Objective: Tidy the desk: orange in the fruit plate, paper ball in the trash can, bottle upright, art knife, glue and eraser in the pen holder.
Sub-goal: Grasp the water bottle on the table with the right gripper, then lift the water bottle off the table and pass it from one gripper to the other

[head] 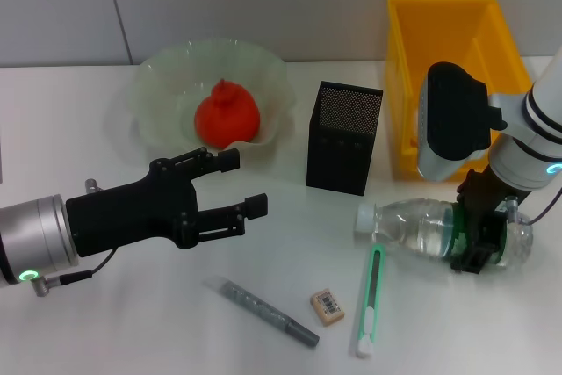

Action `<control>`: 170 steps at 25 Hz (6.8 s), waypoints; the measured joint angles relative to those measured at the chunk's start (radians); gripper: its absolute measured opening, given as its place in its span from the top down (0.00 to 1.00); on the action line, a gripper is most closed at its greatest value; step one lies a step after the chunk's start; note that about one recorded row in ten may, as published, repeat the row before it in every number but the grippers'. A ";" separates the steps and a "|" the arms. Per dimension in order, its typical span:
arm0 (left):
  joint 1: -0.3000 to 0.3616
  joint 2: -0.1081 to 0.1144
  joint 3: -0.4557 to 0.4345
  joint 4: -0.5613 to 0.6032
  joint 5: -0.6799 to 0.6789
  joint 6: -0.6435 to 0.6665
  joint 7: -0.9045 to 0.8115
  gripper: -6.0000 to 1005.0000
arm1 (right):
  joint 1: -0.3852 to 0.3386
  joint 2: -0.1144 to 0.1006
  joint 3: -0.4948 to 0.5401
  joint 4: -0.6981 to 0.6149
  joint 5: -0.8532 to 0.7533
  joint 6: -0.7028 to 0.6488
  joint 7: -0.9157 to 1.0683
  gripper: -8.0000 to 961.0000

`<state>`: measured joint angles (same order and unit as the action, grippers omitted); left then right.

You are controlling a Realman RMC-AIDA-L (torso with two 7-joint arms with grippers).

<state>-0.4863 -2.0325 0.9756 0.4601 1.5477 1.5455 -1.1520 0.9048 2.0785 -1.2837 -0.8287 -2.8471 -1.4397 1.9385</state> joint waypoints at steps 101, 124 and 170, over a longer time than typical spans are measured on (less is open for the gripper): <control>-0.036 -0.040 -0.288 -0.215 -0.127 0.248 -0.003 0.27 | -0.232 0.000 0.361 0.315 1.187 -0.167 -0.761 0.21; 0.011 -0.038 -0.248 -0.254 -0.123 0.224 0.051 0.28 | -0.277 0.002 0.360 0.392 1.183 -0.171 -0.818 0.21; 0.012 -0.042 -0.217 -0.302 -0.121 0.261 0.060 0.30 | -0.268 0.004 0.355 0.479 1.179 -0.169 -0.852 0.20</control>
<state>-0.4747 -2.0748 0.7587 0.1583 1.4262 1.8068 -1.0922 0.6368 2.0820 -0.9290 -0.3501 -1.6682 -1.6091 1.0867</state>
